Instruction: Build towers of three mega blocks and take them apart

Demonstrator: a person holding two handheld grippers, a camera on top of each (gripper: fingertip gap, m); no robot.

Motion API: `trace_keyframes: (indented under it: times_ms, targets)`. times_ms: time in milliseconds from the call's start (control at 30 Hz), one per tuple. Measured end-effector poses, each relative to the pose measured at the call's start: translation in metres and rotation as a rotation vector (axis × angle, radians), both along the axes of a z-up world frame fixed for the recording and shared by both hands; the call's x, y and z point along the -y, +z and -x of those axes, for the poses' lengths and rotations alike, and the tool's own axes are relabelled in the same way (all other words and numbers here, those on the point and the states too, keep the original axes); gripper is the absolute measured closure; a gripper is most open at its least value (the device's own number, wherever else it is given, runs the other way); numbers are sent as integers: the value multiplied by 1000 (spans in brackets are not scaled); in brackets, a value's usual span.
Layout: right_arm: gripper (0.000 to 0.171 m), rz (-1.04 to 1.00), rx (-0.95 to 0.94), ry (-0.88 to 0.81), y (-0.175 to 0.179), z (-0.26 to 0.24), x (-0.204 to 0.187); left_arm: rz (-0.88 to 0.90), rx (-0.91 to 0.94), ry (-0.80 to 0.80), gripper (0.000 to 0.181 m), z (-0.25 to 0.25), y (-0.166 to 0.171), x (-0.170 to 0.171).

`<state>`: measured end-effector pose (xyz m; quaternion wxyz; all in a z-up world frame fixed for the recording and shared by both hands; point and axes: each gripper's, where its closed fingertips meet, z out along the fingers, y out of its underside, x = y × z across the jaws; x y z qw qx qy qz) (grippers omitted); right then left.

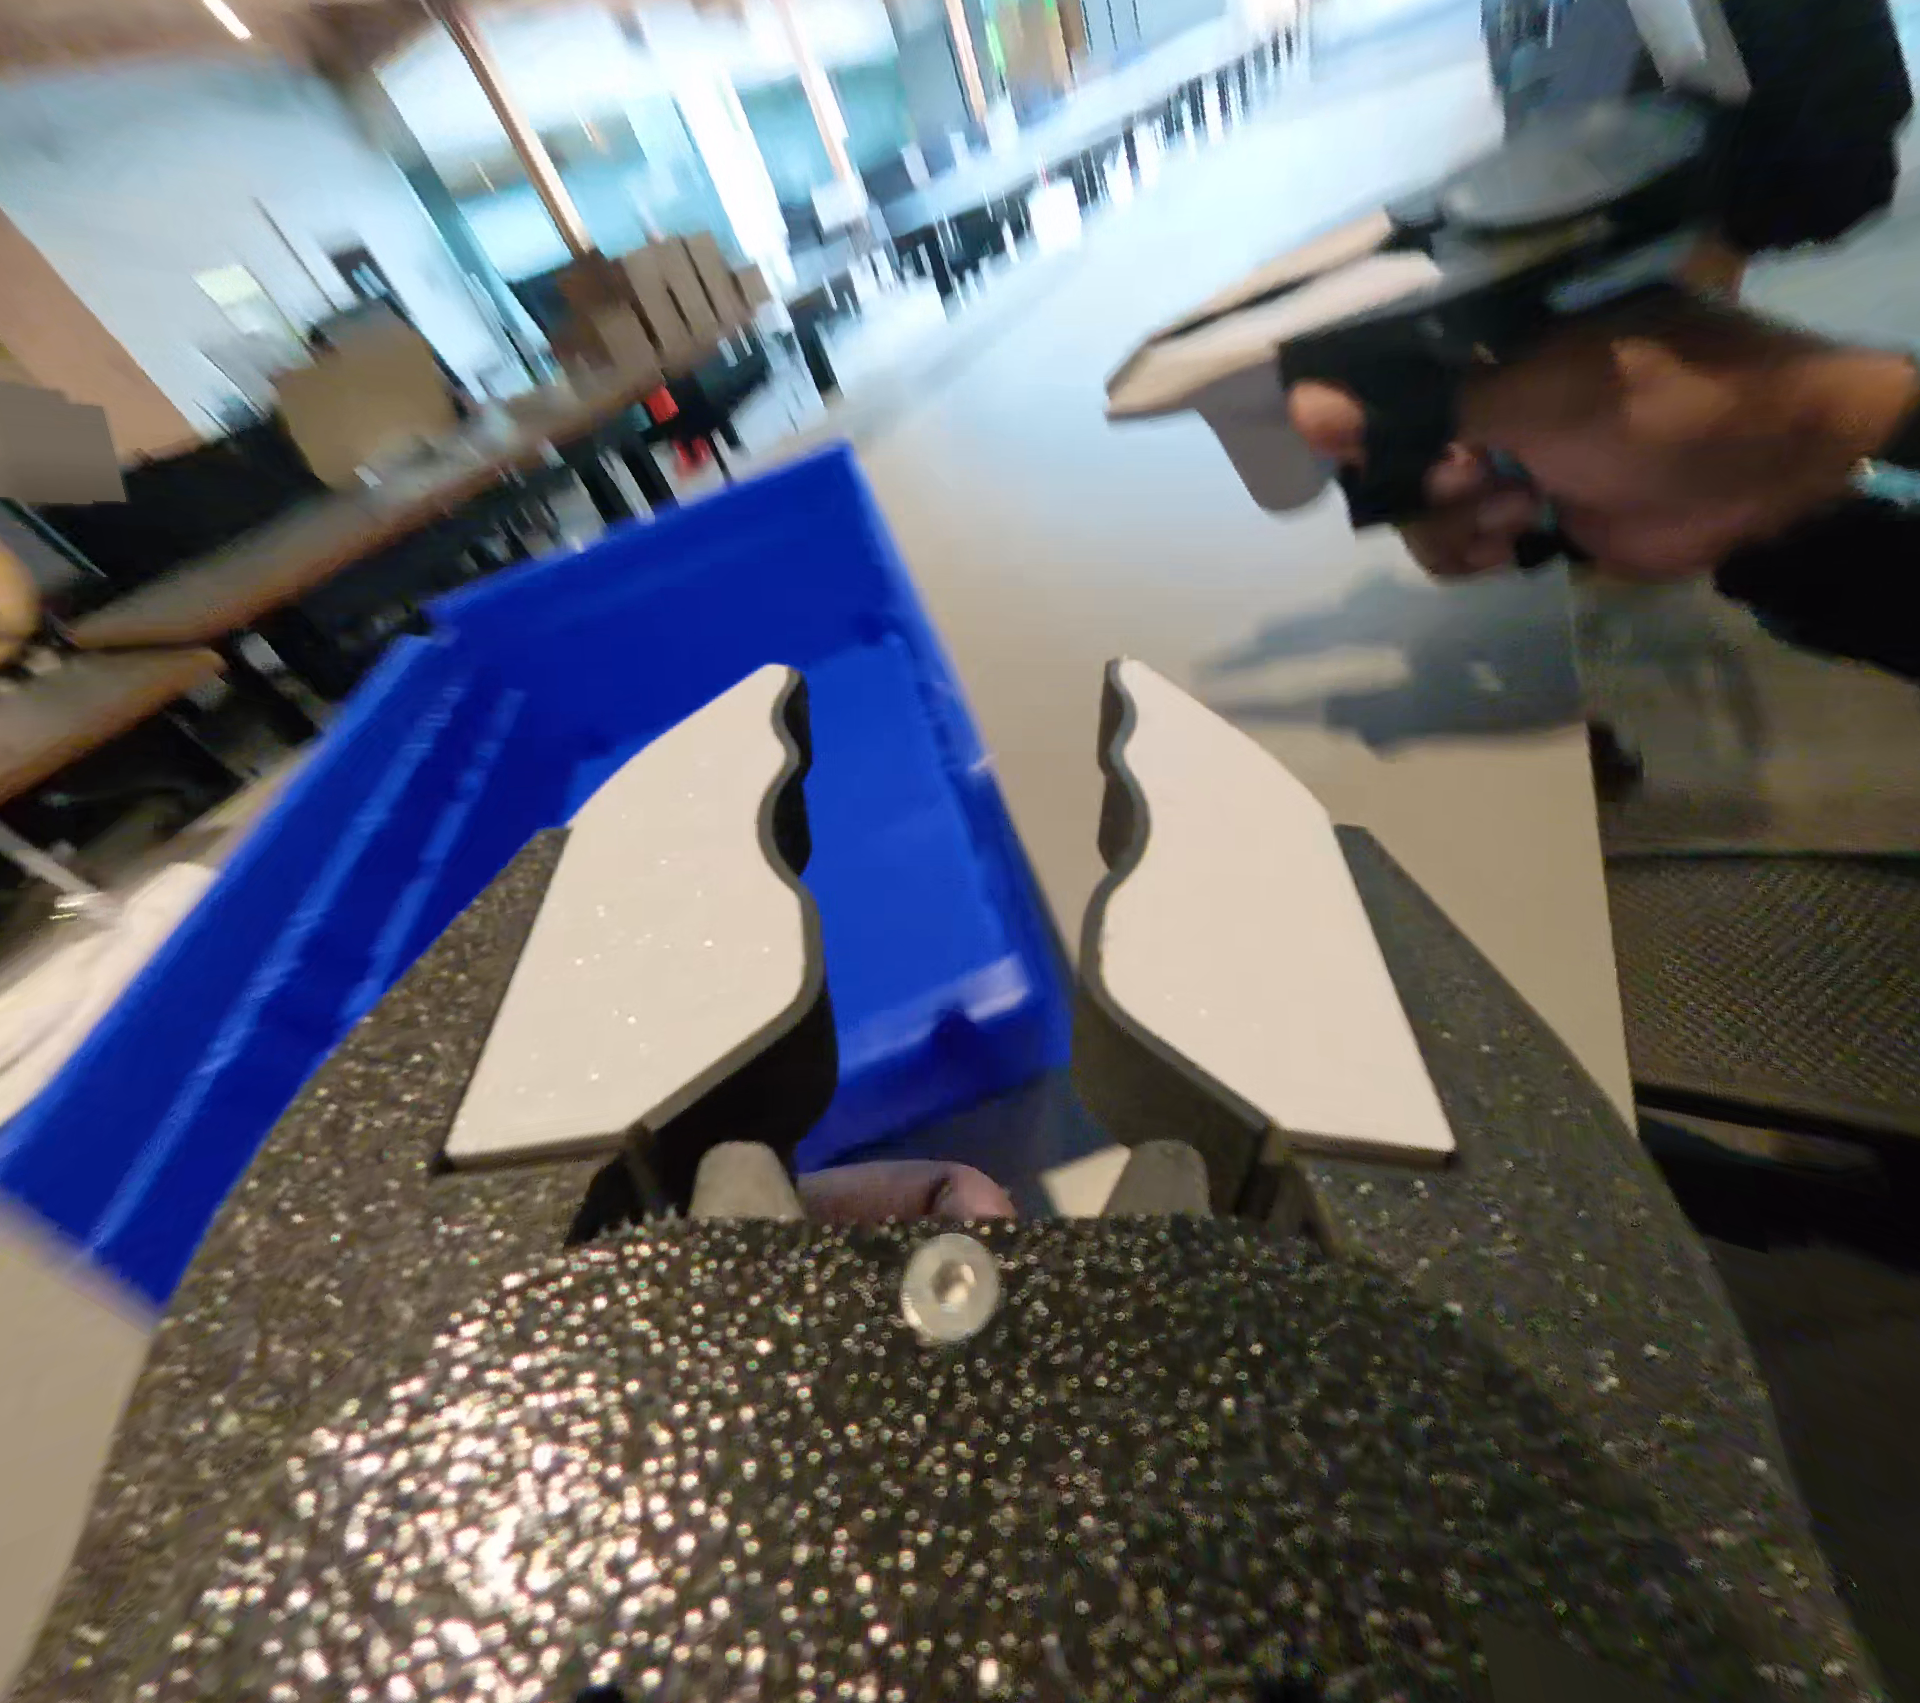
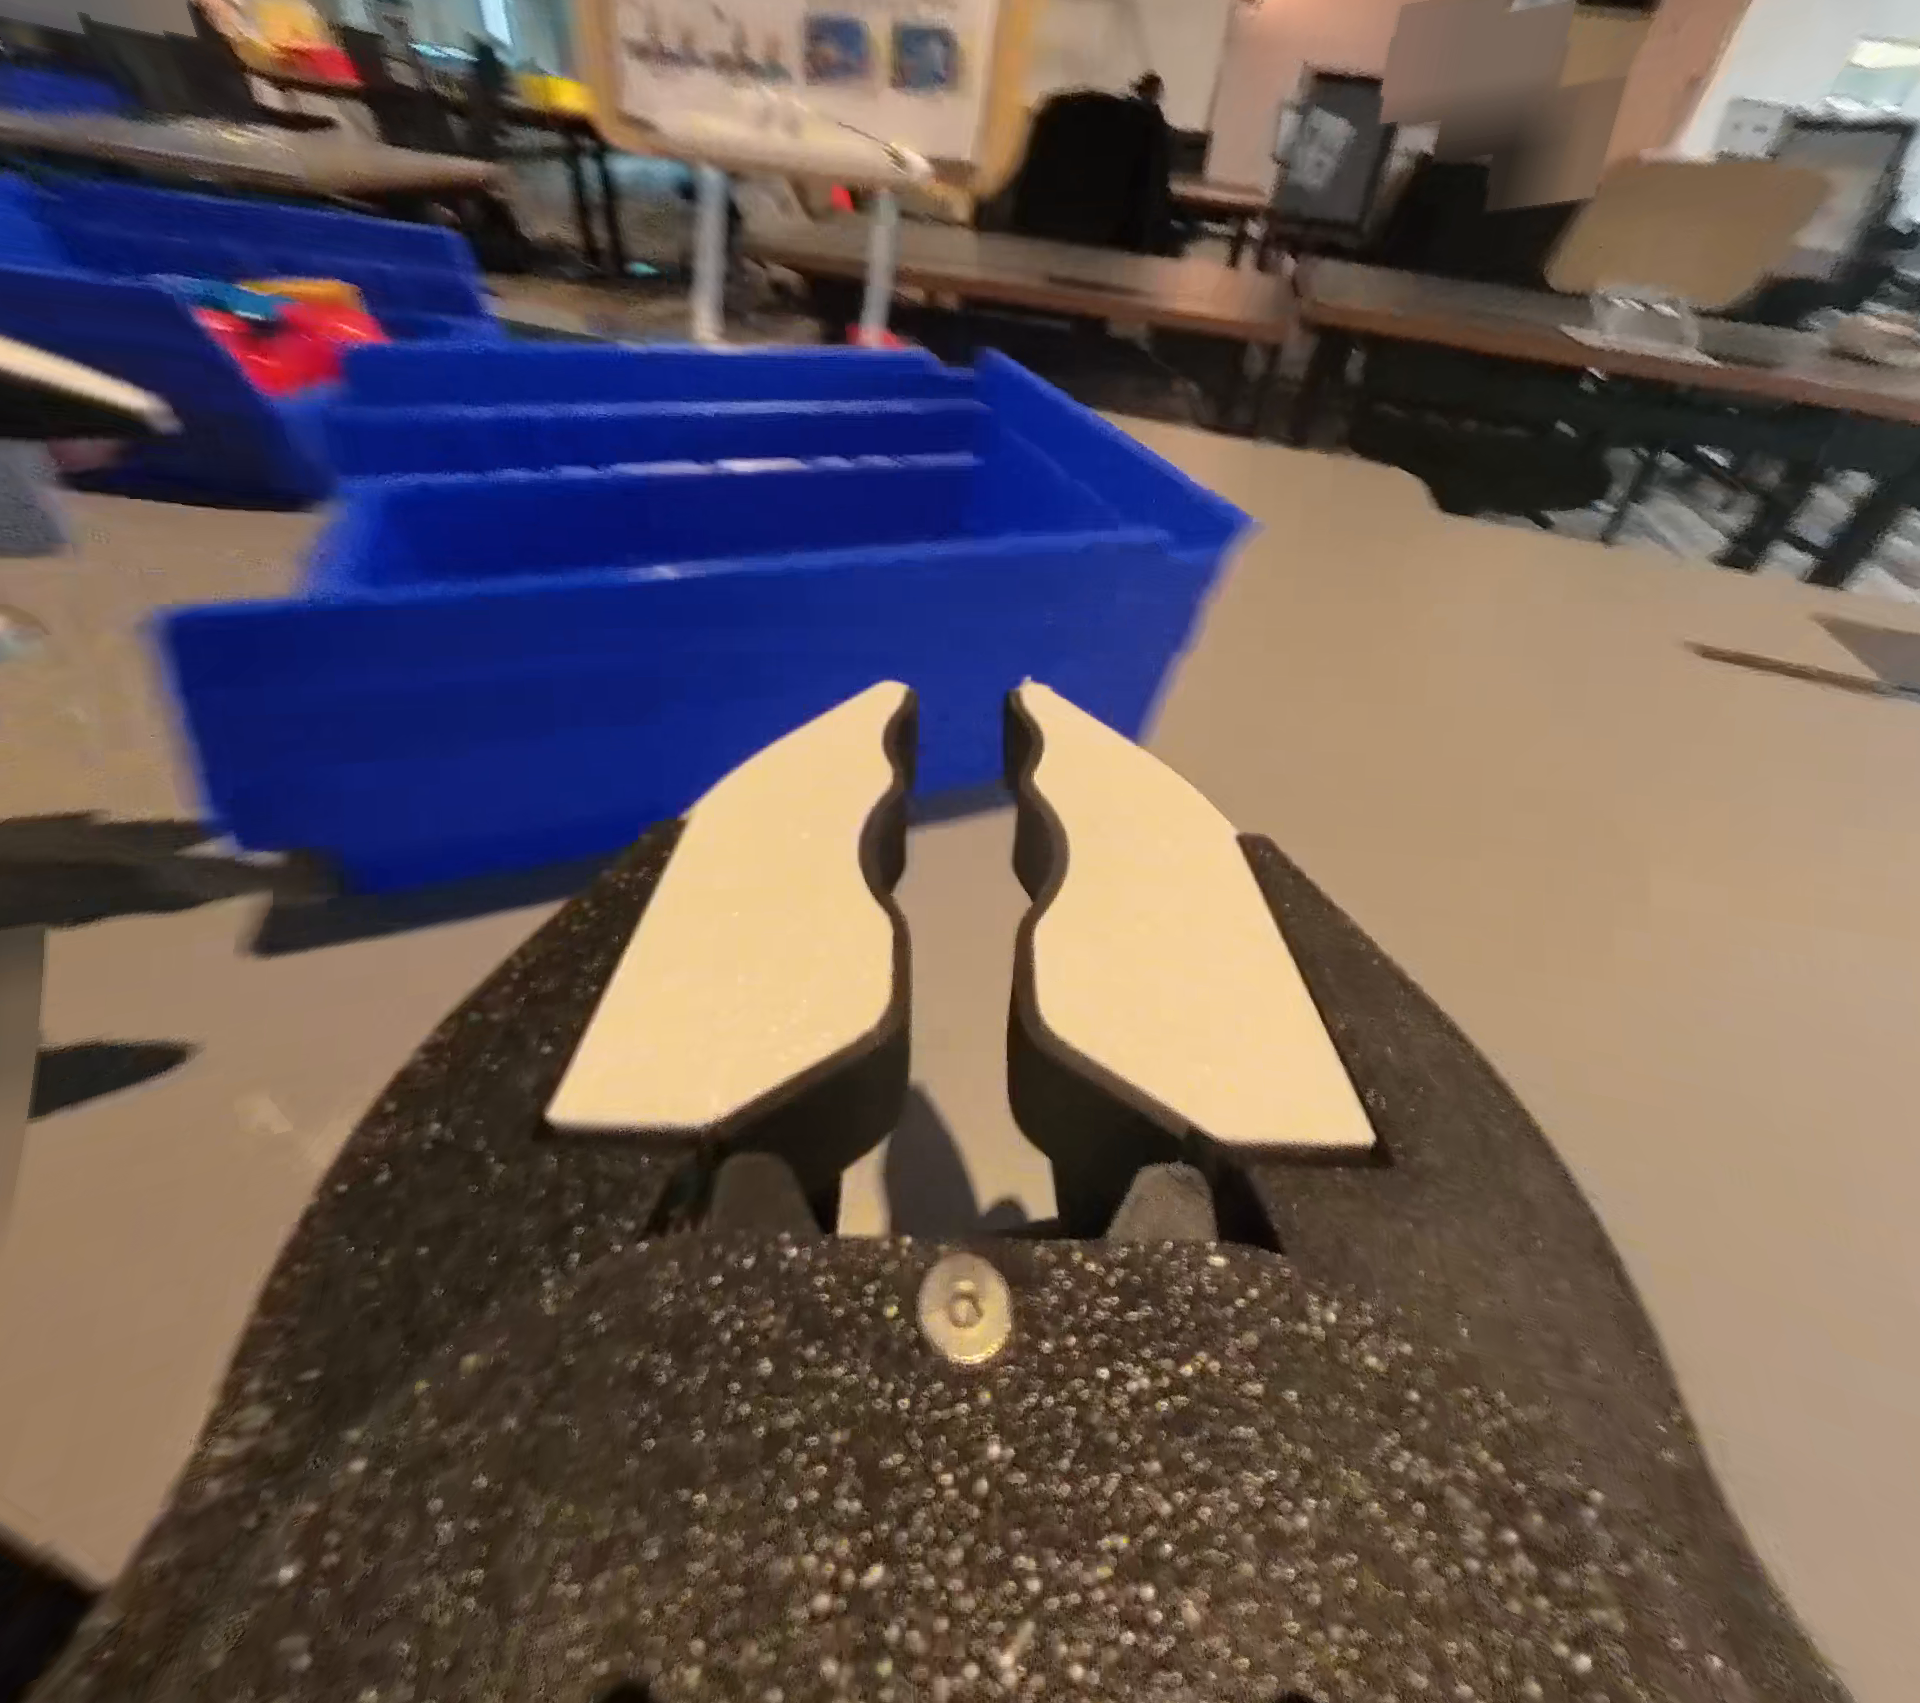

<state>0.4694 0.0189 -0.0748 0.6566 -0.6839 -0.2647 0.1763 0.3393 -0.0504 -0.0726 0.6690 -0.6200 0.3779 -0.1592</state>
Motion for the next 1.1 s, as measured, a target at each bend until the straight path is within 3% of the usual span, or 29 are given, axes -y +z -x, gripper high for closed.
trace_keyframes:
  times_ms: [133, 200, 333, 433, 567, 867, 967, 1100]
  targets:
    - [156, -76, 86, 262, 14, 89, 60, 38, 111, 97, 132, 73, -2, 1]
    - [157, -87, 156, 368, 7, 132, 90, 80, 82, 175, 134, 107, -12, -7]
    - [171, -128, 364, 314, -17, 178, 102, 53, 34, 300, 137, 152, -16, -14]
    - [171, -95, 463, 130, -33, 173, 75, 53, 54, 346, 140, 174, -23, -15]
    - [171, -10, 474, 15, -43, 148, 51, 24, 55, 376, 143, 188, -21, -12]
    - [171, 63, 552, -386, -47, 22, -32, 4, -6, 387, 143, 184, -25, -12]
    - [160, 60, 455, -348, -34, 26, -30, -13, -44, 387, 143, 180, -27, -12]
    - [149, 62, 356, -79, -29, 105, 2, -20, -90, 391, 143, 177, -31, -12]
